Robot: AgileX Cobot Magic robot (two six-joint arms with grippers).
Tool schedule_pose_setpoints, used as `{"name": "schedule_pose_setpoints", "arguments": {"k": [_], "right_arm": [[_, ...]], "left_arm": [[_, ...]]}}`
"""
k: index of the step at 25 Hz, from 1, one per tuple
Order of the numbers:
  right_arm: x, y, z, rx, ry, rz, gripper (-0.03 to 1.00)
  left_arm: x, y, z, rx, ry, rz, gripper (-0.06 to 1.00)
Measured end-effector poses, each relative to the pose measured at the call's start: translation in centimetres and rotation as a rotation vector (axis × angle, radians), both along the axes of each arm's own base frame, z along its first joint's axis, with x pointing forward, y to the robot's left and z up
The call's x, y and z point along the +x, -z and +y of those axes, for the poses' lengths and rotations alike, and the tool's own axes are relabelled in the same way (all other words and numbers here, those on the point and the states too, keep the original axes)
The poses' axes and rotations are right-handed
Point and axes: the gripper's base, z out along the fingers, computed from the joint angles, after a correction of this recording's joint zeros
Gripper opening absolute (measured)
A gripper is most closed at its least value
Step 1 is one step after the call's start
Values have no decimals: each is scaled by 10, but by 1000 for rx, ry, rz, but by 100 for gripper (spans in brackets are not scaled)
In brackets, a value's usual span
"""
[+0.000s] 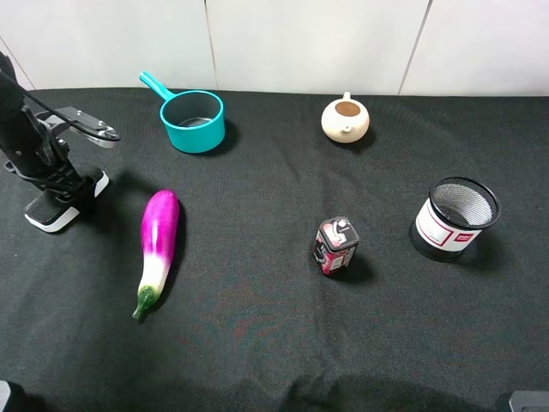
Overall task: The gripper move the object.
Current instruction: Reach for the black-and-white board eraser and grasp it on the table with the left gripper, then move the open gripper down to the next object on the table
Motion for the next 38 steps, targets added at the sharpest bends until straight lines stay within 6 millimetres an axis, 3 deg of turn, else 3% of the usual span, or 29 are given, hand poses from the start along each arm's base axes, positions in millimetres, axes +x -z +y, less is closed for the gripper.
{"name": "schedule_pose_setpoints", "arguments": {"k": [3, 11, 31, 38], "right_arm": [[0, 0, 0, 0, 0, 0, 69], [0, 0, 0, 0, 0, 0, 69], [0, 0, 0, 0, 0, 0, 69], [0, 0, 0, 0, 0, 0, 69]], "left_arm": [[0, 1, 0, -5, -7, 0, 96], [1, 1, 0, -6, -20, -5, 68], [1, 0, 0, -5, -23, -13, 68], [0, -20, 0, -7, -72, -42, 68]]}}
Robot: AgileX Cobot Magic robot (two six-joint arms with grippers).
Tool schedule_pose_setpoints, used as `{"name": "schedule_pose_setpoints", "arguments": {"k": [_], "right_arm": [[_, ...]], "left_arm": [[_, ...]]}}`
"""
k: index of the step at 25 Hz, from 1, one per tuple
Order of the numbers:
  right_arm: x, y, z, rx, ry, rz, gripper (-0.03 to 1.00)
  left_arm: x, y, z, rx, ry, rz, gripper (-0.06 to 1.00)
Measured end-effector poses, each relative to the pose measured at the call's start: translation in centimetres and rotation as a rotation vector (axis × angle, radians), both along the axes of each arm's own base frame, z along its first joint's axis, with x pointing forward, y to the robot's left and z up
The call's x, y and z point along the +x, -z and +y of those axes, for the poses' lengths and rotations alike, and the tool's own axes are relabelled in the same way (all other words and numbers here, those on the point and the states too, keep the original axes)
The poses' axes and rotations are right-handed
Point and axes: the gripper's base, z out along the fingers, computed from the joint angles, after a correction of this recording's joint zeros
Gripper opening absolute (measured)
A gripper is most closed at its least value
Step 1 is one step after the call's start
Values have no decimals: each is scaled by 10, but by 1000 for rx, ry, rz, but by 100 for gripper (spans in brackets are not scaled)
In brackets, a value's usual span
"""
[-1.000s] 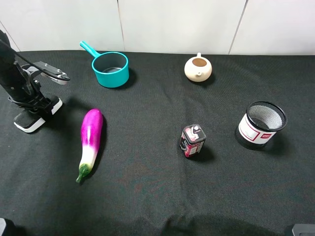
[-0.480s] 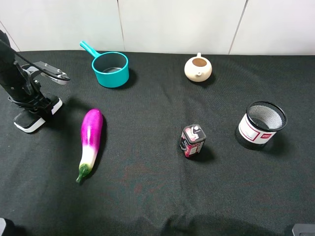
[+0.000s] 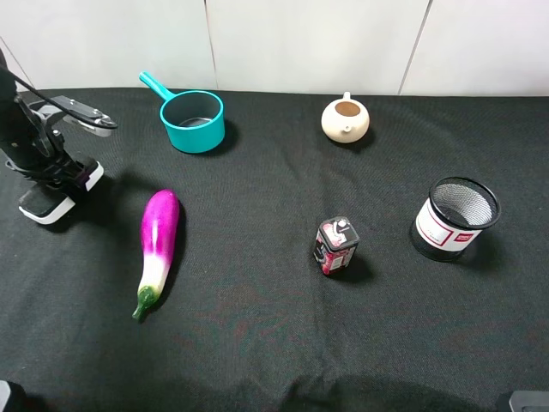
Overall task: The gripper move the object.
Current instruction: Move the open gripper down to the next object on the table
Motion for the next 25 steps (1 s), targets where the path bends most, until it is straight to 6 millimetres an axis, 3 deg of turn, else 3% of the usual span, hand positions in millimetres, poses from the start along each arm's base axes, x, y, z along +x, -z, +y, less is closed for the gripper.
{"name": "schedule_pose_setpoints", "arguments": {"k": [13, 25], "right_arm": [[0, 0, 0, 0, 0, 0, 69], [0, 0, 0, 0, 0, 0, 69]], "left_arm": [[-11, -41, -4, -5, -53, -23, 68], [-22, -80, -34, -14, -59, -11, 68]]}}
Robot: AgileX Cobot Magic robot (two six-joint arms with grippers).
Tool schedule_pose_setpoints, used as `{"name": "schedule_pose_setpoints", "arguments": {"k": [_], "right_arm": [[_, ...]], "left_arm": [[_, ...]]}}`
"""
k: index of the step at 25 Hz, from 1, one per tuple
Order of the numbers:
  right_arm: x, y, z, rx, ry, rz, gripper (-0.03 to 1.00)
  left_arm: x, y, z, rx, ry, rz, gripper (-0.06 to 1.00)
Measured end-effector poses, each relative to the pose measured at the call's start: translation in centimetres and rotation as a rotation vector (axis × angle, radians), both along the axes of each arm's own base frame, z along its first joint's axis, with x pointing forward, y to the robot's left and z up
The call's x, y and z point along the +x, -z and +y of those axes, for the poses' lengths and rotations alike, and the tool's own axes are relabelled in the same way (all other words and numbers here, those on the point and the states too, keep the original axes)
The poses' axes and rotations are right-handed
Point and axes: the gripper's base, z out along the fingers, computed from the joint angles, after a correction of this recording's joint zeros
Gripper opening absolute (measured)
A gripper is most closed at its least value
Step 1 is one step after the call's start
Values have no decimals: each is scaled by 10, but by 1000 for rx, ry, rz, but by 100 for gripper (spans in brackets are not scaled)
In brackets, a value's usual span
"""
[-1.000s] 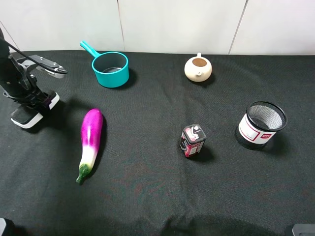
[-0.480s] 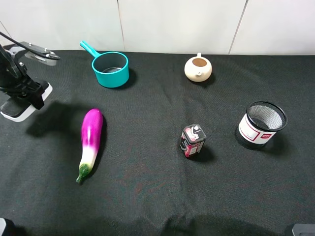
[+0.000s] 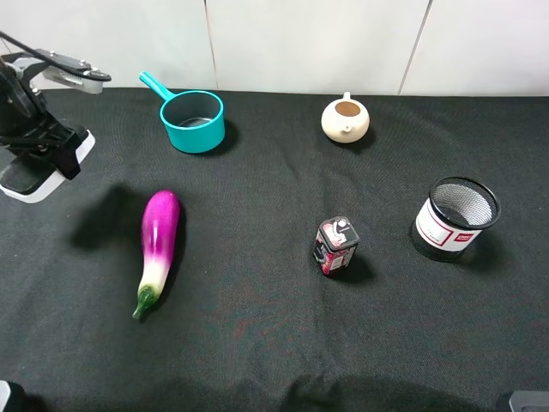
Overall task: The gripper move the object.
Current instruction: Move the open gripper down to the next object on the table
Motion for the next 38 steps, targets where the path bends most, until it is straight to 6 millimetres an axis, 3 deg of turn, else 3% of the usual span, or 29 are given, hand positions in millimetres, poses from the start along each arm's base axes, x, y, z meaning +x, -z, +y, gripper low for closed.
{"name": "schedule_pose_setpoints", "arguments": {"k": [9, 24, 31, 38], "right_arm": [[0, 0, 0, 1, 0, 0, 69], [0, 0, 0, 1, 0, 0, 69], [0, 0, 0, 1, 0, 0, 69], [0, 0, 0, 3, -2, 0, 69]], "left_arm": [[10, -33, -25, 0, 49, 23, 68], [12, -75, -91, -21, 164, -46, 68], [9, -84, -116, -35, 209, -75, 68], [8, -80, -148, -34, 265, -68, 68]]}}
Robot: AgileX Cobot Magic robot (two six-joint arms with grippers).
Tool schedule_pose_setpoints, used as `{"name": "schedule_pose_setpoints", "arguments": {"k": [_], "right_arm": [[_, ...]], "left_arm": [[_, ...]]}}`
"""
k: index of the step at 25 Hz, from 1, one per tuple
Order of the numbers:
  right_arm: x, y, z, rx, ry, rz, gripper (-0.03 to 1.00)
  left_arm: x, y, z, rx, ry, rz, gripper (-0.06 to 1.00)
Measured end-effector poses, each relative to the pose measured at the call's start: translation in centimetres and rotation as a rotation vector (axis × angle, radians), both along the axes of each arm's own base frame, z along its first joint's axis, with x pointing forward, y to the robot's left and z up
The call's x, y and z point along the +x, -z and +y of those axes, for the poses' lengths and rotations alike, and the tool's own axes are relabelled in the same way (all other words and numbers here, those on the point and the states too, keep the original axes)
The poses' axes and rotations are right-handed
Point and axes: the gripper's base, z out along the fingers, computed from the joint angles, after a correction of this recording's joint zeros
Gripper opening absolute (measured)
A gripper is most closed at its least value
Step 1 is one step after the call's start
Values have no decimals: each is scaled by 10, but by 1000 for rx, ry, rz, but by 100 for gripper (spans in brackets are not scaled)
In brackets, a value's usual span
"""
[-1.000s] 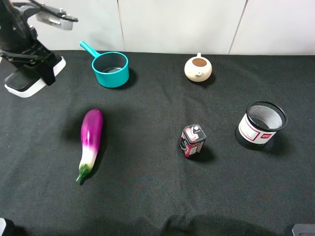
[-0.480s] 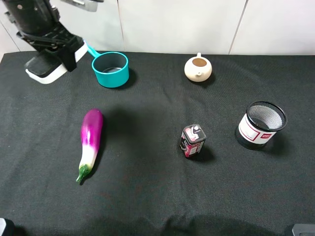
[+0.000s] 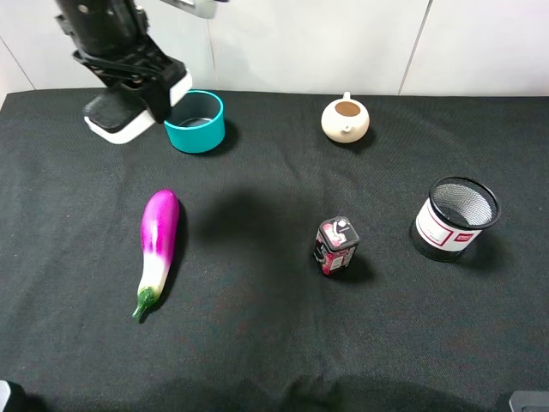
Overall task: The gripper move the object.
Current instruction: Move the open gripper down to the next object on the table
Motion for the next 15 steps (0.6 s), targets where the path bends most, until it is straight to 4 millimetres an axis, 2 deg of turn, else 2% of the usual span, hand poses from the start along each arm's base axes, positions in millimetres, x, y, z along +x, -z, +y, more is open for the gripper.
{"name": "schedule_pose_setpoints", "arguments": {"k": [15], "right_arm": [[0, 0, 0, 3, -2, 0, 69]], "left_arm": [[-13, 15, -58, 2, 113, 9, 68]]}}
